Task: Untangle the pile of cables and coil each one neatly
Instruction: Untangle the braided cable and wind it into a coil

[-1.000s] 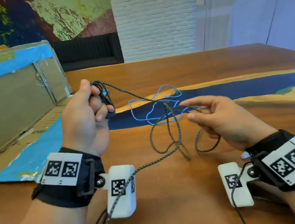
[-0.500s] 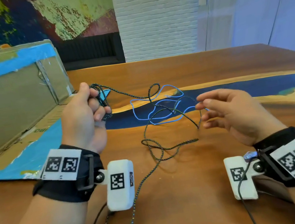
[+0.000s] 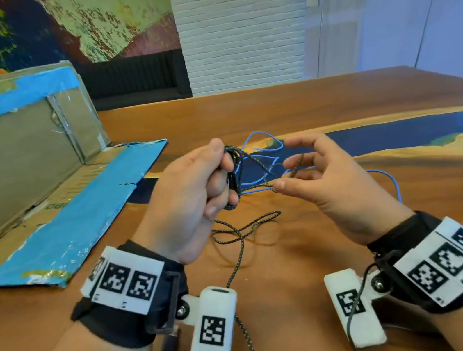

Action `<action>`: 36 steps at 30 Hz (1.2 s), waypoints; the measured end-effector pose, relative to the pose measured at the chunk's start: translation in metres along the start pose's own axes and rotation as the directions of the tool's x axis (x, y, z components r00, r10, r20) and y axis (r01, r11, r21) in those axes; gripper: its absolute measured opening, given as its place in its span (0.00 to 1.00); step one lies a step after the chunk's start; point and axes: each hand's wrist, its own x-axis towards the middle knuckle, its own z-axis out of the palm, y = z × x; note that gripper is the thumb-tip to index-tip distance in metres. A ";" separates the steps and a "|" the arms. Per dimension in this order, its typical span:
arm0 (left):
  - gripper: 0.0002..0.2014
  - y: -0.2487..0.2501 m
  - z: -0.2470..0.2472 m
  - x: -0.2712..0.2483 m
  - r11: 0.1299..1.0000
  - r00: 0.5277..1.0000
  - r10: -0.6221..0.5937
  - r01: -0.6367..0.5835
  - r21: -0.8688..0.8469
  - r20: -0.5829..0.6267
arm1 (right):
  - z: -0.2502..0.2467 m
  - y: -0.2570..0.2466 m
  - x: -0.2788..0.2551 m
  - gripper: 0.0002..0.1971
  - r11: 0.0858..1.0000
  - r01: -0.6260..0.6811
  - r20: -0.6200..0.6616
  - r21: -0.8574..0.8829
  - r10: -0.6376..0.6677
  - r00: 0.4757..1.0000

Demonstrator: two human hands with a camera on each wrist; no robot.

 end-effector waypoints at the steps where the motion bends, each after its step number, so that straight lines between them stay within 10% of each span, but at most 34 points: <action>1: 0.17 -0.001 0.002 -0.001 1.000 1.000 -0.005 0.005 0.023 0.008 | 0.002 -0.001 -0.001 0.27 0.999 0.026 0.007 -0.029 -0.026 1.000; 9: 0.18 -0.008 0.002 -0.001 0.982 0.982 -0.183 0.181 0.058 0.033 | 0.002 -0.023 -0.005 0.08 0.953 0.294 0.062 -0.066 -0.290 0.955; 14: 0.23 0.000 0.009 -0.009 0.918 0.941 -0.227 0.293 -0.266 0.251 | 0.002 -0.020 -0.008 0.11 0.989 0.015 0.123 0.146 -0.033 0.992; 23: 0.24 -0.001 0.012 -0.008 0.769 0.990 -0.064 0.131 -0.626 0.128 | 0.007 -0.022 -0.015 0.14 0.972 -0.146 0.581 -0.183 0.226 0.782; 31: 0.15 0.004 0.020 -0.008 0.896 0.999 -0.012 -0.003 -0.444 -0.030 | 0.014 -0.025 -0.021 0.15 0.966 -0.066 0.614 -0.249 0.210 0.761; 36: 0.11 0.000 0.017 -0.009 0.997 0.999 -0.035 0.037 0.067 -0.031 | 0.004 -0.031 -0.018 0.13 0.976 0.027 0.544 -0.217 0.099 0.833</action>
